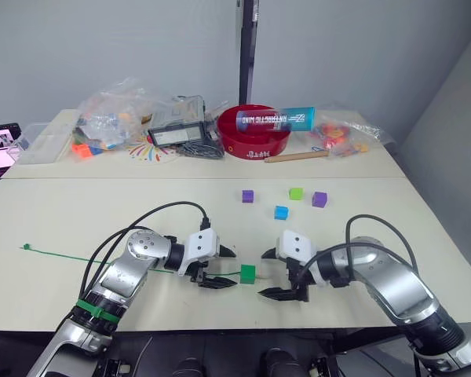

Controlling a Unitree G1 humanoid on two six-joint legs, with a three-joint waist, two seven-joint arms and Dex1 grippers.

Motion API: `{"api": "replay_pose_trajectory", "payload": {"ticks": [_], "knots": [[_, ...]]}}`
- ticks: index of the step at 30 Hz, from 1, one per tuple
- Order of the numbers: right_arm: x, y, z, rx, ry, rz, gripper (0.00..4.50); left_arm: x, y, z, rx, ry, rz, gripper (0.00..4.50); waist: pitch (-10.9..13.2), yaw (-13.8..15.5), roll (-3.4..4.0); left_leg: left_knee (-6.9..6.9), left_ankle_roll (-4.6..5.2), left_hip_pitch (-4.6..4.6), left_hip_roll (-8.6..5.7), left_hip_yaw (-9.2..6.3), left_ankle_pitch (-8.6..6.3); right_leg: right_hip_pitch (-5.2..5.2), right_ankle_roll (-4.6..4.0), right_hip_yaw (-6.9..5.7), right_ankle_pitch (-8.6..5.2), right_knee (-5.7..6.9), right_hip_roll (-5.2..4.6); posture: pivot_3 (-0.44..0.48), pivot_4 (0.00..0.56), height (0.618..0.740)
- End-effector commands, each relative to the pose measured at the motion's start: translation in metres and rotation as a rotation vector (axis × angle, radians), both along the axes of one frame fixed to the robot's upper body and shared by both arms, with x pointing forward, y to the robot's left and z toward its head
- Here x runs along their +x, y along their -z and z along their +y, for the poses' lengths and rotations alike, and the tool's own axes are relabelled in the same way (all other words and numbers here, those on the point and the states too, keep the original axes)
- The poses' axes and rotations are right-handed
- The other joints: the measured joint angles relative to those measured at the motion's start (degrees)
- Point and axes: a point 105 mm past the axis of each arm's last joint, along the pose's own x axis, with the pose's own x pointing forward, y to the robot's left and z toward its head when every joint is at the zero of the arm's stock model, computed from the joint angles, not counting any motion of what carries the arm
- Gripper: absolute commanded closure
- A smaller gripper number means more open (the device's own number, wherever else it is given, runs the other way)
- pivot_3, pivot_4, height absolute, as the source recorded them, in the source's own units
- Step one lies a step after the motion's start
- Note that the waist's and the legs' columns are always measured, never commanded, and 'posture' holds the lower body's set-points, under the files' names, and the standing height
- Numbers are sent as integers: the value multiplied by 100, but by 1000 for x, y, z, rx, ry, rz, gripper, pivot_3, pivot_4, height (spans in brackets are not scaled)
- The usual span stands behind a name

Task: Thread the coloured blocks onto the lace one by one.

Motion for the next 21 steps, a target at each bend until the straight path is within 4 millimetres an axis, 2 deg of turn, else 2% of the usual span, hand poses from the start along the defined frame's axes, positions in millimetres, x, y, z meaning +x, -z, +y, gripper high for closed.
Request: {"api": "replay_pose_trajectory", "payload": {"ticks": [1,5,15,18,21], "knots": [[5,-5,2,31,-6,-51,38,-2,-10,-8,-21,49,-26,992,0,-12,0,0,0,0,0,0,0,0,0,1,0,0,0,0,150,731],[10,3,2,29,4,-56,38,-2,-1,-19,-18,70,-15,992,0,3,0,0,0,0,-1,0,0,1,0,1,0,0,0,0,150,731],[11,6,2,25,2,-62,38,1,10,-31,-38,66,-3,992,0,4,0,0,0,-1,-2,0,0,0,0,1,0,-1,-1,0,150,731],[11,4,3,28,-1,-63,0,1,10,-31,-45,62,-2,1801,0,4,0,0,0,-1,-2,0,0,1,0,1,0,0,-1,0,150,731],[11,4,5,32,-5,-65,0,0,12,-30,-43,67,5,2789,0,4,0,0,0,-1,-2,0,0,1,0,1,0,0,-1,0,150,731]]}}
